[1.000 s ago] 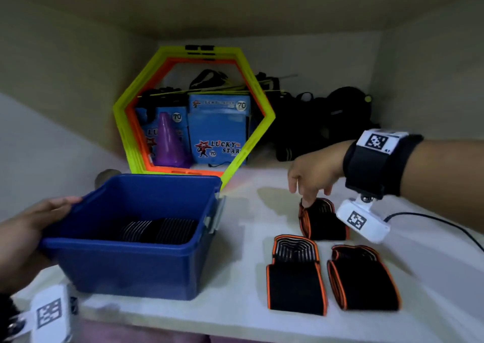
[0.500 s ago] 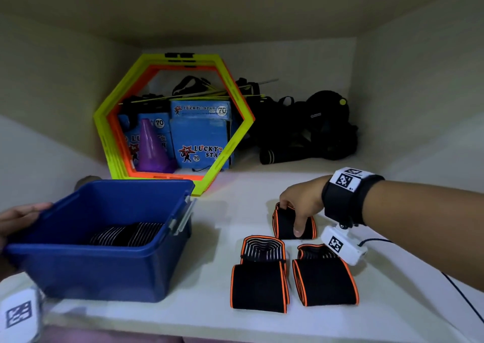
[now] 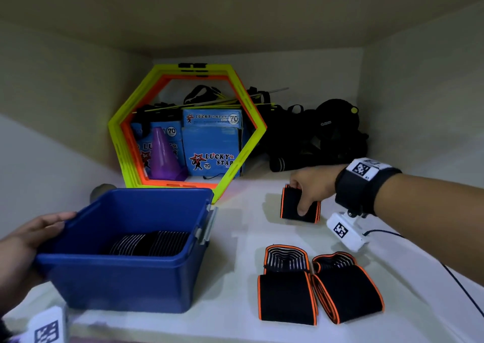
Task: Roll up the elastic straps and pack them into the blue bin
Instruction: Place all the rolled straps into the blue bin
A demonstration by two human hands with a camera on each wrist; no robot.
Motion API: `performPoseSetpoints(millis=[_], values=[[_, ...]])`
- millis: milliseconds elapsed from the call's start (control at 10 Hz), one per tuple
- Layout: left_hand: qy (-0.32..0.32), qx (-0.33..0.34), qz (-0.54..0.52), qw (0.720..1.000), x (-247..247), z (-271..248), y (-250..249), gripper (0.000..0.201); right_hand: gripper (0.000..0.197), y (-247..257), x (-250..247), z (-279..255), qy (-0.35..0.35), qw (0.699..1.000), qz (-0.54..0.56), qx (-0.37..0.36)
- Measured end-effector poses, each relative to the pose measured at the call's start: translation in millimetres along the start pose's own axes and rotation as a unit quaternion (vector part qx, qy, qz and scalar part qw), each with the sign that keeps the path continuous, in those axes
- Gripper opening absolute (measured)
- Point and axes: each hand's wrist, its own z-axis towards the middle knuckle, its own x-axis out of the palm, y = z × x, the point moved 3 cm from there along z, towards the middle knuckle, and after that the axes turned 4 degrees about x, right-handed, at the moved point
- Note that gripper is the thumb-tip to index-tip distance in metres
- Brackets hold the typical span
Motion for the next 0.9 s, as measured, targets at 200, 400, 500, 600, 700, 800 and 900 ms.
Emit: performPoseSetpoints(millis=[200,400,500,600,700,800,900], values=[[0.012,0.03,0.004,0.999,28,-51,-25,0.027,0.055,65,-64,-25,-0.067,0.983,0.151,-0.081],[0.014,0.044,0.02,0.999,34,-60,-31,0.022,0.069,178,-78,-57,0.011,0.98,0.093,-0.173],[-0.003,0.043,0.017,0.999,33,-61,-31,0.023,0.067,232,-71,-69,0.045,0.975,0.031,-0.216],[-0.017,0.04,0.017,0.999,33,-63,-32,0.023,0.072,277,-63,-67,0.076,0.967,-0.056,-0.235],[-0.019,0.036,0.009,0.999,34,-63,-33,0.024,0.061,307,-52,-51,0.114,0.956,-0.145,-0.226],[-0.017,0.033,0.008,0.999,34,-64,-35,0.024,0.049,324,-38,-33,0.15,0.945,-0.215,-0.197],[-0.02,0.035,0.006,0.999,34,-65,-35,0.025,0.038,334,-24,-21,0.196,0.939,-0.243,-0.146]])
